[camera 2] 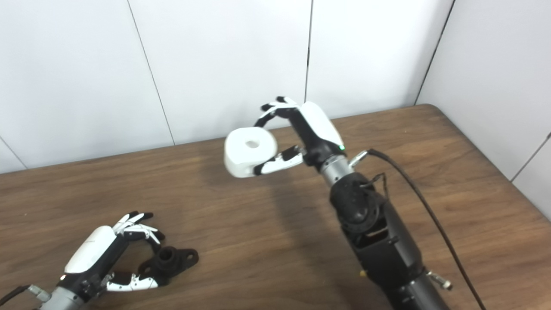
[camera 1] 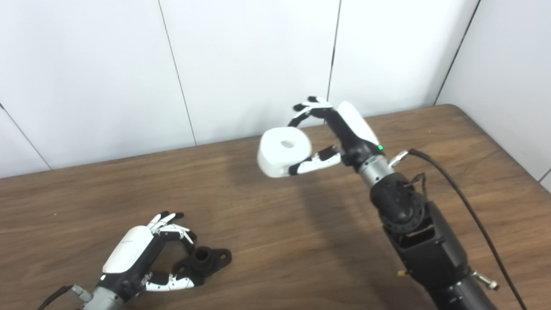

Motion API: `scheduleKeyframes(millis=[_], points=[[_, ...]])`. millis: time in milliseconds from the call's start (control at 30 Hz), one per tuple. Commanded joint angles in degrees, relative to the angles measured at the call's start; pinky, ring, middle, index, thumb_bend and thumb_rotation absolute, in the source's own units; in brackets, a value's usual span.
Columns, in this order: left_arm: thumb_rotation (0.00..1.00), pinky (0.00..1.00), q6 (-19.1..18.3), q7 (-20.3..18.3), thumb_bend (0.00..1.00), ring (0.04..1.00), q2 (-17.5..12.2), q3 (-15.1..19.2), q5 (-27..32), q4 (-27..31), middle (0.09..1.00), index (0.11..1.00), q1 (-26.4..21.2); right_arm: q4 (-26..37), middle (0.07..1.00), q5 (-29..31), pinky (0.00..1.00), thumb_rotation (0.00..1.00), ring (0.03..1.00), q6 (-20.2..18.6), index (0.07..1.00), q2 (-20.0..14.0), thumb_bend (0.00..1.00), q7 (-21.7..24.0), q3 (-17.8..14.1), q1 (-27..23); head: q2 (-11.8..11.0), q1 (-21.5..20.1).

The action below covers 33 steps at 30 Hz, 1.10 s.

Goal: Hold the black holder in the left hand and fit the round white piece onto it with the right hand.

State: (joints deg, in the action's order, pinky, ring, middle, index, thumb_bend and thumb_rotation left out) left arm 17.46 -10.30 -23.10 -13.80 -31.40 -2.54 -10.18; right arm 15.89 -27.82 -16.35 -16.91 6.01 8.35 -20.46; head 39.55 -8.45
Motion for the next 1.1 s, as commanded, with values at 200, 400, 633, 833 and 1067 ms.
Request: scheduleKeyframes(millis=[200,400,633,833,1067], points=[[0.05,1.0,-3.79,-0.63,0.52,0.936,1.11,-1.61,-2.27,2.05,0.716,0.483,0.73,4.92,0.815,0.76,0.87,0.14,0.974,0.73,0.484,1.83,0.52,3.89,1.9,-1.06,0.77,3.5],[0.05,1.0,-4.02,0.46,0.52,0.941,1.69,-2.56,-2.96,1.73,0.721,0.483,0.72,7.31,0.829,1.99,0.94,0.14,1.0,0.35,0.484,2.44,0.52,7.26,3.21,-0.94,1.14,6.82],[0.05,1.0,-4.91,1.07,0.52,0.951,2.83,-3.26,-3.59,1.95,0.724,0.483,0.66,8.36,0.816,2.15,0.86,0.14,0.981,1.8,0.483,1.78,0.52,9.22,3.53,-0.31,1.5,9.48],[0.05,1.0,-5.04,1.87,0.52,0.955,3.39,-3.77,-3.71,1.89,0.724,0.483,0.65,8.51,0.821,1.87,0.87,0.14,0.985,2.18,0.484,1.38,0.52,10.72,4.32,0.79,1.94,10.49],[0.05,1.0,-6.0,1.74,0.52,0.958,3.7,-4.32,-4.13,2.74,0.727,0.483,0.78,7.55,0.827,2.31,1.0,0.14,1.0,2.96,0.484,2.27,0.52,11.02,5.0,2.39,2.6,12.07]])
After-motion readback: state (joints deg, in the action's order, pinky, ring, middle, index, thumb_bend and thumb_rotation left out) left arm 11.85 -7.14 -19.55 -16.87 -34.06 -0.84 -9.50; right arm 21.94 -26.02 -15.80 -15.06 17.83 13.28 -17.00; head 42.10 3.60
